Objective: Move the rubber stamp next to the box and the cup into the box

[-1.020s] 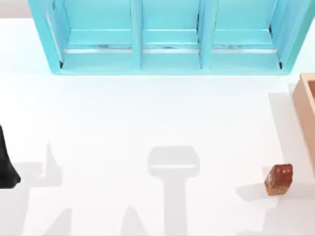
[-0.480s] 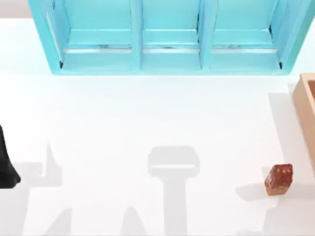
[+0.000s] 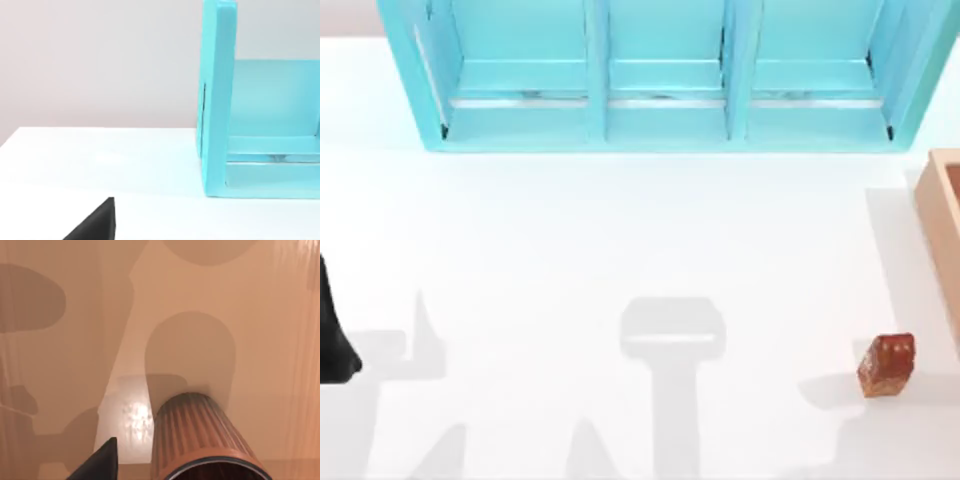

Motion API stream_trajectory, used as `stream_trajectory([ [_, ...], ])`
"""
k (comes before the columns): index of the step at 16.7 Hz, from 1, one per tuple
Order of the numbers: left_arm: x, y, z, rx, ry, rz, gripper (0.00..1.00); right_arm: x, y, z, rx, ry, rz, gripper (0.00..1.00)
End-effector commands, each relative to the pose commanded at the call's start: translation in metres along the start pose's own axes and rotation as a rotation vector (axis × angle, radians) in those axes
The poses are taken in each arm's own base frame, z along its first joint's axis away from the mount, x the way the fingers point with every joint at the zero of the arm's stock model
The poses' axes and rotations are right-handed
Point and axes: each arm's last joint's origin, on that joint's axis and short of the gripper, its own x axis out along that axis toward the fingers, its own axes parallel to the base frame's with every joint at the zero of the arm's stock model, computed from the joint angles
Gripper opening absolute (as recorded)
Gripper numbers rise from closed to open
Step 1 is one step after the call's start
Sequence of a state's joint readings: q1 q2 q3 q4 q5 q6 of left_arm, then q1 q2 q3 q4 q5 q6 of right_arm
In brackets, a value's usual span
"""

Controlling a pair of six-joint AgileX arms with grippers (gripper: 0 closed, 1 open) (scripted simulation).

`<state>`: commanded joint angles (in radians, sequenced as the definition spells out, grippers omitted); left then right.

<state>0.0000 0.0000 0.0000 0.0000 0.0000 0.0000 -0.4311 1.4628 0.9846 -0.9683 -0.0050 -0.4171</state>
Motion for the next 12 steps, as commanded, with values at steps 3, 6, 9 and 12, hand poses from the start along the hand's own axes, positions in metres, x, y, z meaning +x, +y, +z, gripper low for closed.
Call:
stream_trajectory([
  [3,0.0,0.0,0.0,0.0,0.0,0.0,1.0,-0.04,-0.002,0.014,-0.014,-0.065,-0.002,1.0],
  [6,0.0,0.0,0.0,0.0,0.0,0.0,1.0,-0.066,0.004,0.012,-0.023,-0.018,0.01,1.0],
  [9,0.0,0.0,0.0,0.0,0.0,0.0,1.0,-0.075,0.009,-0.001,-0.011,0.07,0.01,1.0],
  [12,0.0,0.0,0.0,0.0,0.0,0.0,1.0,-0.074,0.01,-0.007,-0.004,0.101,0.01,1.0],
])
